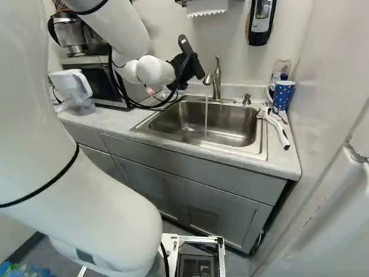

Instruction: Rinse the cup and place it in the tray

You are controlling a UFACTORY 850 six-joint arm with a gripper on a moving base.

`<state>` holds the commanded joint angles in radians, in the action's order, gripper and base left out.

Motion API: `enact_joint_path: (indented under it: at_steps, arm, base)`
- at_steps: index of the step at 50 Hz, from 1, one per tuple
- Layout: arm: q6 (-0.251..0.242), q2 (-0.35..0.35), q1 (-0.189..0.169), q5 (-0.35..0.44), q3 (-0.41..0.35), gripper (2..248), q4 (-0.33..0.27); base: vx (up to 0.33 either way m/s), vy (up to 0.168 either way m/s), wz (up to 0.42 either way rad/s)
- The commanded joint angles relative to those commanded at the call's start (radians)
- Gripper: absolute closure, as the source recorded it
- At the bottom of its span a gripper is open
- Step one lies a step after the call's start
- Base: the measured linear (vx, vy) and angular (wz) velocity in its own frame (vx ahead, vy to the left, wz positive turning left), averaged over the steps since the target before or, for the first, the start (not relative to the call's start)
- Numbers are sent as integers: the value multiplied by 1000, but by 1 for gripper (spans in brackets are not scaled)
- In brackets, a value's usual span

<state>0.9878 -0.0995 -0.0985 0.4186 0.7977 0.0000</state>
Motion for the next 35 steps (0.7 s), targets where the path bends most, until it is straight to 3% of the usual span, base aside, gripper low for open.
enact_joint_path:
  at_steps: [35]
  arm:
    - [-368,0,0,0,0,125,0]
  base:
    - [0,0,0]
